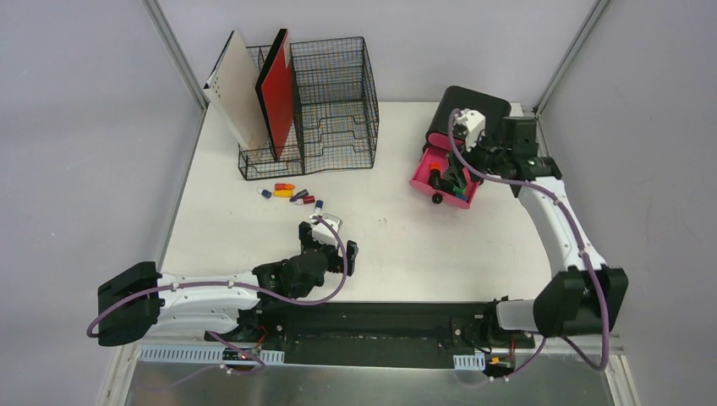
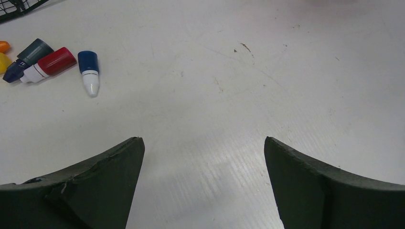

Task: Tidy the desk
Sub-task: Place the stationery in the drawer.

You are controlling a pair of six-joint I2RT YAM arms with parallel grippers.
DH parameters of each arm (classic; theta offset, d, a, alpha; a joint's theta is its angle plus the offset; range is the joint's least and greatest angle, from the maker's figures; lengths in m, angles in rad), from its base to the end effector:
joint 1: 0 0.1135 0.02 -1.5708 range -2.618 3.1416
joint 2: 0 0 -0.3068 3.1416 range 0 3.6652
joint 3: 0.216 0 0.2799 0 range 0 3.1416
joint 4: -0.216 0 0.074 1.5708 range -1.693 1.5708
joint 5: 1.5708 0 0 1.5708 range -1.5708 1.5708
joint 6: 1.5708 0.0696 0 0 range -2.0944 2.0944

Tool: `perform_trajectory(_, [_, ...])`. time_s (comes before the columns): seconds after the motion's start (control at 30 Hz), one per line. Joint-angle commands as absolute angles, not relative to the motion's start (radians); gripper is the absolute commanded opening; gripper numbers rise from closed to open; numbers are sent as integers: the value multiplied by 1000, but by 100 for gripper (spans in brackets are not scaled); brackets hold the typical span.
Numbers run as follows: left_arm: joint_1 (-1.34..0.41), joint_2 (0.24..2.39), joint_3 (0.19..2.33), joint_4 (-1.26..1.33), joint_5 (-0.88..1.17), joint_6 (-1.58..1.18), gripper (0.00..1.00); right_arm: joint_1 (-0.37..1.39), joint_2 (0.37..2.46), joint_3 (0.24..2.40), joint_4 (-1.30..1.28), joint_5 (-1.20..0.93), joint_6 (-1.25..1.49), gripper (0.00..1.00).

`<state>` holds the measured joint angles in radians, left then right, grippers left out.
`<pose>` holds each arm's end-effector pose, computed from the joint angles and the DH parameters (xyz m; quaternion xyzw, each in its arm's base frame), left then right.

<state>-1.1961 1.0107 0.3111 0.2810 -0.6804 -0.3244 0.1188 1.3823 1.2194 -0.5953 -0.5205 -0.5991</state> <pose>0.1219 -0.1904 0.1912 0.1690 0.7934 -0.1511 0.5650 0.3331 0.0746 0.3373 -0.4070 0.7954 0.1388 0.4272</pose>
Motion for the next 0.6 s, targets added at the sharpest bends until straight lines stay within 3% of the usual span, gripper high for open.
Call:
perform_trajectory(0.0, [-1192, 992, 298, 321, -699, -334, 99, 63, 1233, 1181, -605, -743, -511, 71])
perform_trajectory(0.27, [-1191, 986, 299, 312, -711, -344, 99, -41, 1106, 1092, -613, -965, -413, 73])
perform_trajectory(0.57, [-1190, 971, 301, 284, -738, -374, 99, -208, 964, 893, -433, -1140, -332, 75])
